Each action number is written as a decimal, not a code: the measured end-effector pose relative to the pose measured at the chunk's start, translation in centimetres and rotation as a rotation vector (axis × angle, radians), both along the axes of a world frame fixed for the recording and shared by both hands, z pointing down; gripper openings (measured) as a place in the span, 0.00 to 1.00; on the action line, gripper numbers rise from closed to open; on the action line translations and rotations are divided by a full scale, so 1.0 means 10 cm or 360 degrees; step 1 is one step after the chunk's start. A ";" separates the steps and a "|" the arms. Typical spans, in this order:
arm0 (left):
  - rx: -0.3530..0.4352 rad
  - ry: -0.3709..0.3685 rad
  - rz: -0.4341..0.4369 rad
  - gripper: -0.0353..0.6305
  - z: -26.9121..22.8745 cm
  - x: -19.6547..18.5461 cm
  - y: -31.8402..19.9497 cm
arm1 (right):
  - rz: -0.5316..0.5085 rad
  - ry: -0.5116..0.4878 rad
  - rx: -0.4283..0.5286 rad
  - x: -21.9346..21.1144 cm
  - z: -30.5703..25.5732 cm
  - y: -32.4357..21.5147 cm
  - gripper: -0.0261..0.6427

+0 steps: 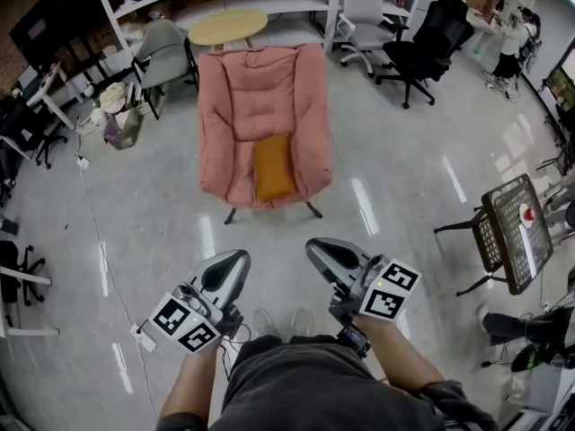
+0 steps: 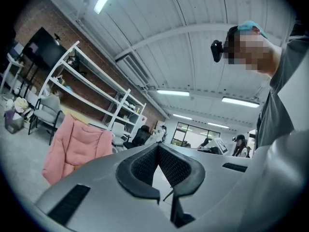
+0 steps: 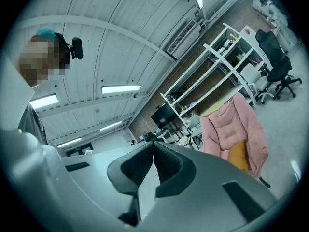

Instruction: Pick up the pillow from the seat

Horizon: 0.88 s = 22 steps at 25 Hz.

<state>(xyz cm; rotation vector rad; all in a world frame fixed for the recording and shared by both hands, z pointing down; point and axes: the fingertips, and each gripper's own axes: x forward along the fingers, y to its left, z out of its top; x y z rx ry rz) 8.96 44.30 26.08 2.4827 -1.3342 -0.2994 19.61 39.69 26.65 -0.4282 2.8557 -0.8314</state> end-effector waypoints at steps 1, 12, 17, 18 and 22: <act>0.0000 -0.0003 -0.0005 0.07 0.00 0.01 -0.01 | 0.0006 0.0001 -0.0011 0.02 0.03 -0.02 0.06; -0.0019 -0.0028 -0.0030 0.07 -0.03 0.28 -0.18 | 0.0011 0.0011 -0.0039 0.29 0.09 -0.21 0.06; -0.0024 -0.0025 -0.0042 0.07 0.01 0.26 -0.31 | 0.0006 0.0015 -0.0041 0.29 0.13 -0.35 0.06; -0.0023 -0.0025 -0.0043 0.07 0.02 0.25 -0.35 | 0.0005 0.0017 -0.0040 0.28 0.13 -0.39 0.06; -0.0021 -0.0022 -0.0046 0.07 0.06 0.20 -0.49 | 0.0001 0.0026 -0.0039 0.24 0.18 -0.53 0.06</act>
